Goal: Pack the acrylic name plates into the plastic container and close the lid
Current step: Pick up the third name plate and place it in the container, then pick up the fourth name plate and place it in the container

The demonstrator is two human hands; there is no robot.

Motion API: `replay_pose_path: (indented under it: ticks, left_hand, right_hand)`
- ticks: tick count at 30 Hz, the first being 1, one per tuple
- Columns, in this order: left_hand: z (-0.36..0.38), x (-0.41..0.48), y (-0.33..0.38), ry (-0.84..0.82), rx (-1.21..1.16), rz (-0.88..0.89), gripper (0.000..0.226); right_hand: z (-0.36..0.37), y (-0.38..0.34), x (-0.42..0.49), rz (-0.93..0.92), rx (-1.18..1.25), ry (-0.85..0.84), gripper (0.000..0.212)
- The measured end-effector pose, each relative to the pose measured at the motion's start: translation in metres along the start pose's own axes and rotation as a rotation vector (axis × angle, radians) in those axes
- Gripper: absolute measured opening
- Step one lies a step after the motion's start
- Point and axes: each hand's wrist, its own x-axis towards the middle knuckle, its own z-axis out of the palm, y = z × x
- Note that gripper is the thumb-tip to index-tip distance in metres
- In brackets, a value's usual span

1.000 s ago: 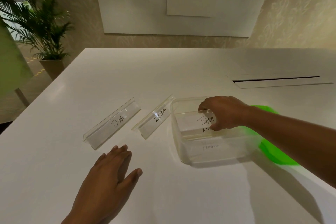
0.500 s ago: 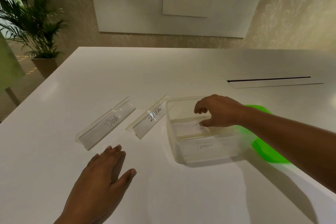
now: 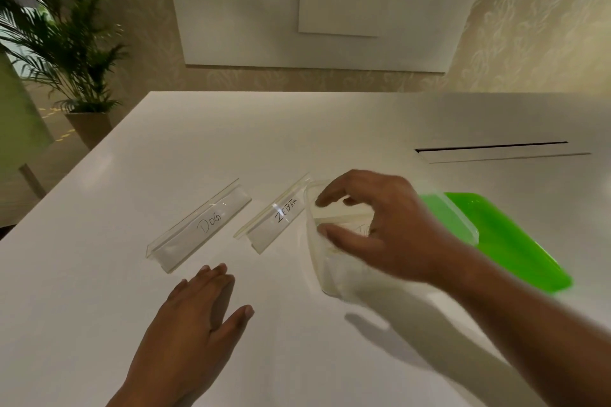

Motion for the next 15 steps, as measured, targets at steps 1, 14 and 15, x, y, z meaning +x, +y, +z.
replay_pose_path:
  ticks: [1, 14, 15]
  left_hand:
    - [0.000, 0.000, 0.001, -0.005, 0.009, -0.004, 0.082]
    - [-0.003, -0.010, 0.010, -0.074, 0.235, 0.076, 0.077]
    - [-0.004, -0.010, 0.010, -0.082, 0.241, 0.078, 0.074]
  right_hand:
    - [0.005, -0.010, -0.006, -0.023, 0.018, 0.008, 0.024]
    - [0.117, -0.034, -0.074, 0.107, 0.027, -0.340, 0.045]
    - [0.124, -0.032, -0.076, 0.119, -0.007, -0.354, 0.049]
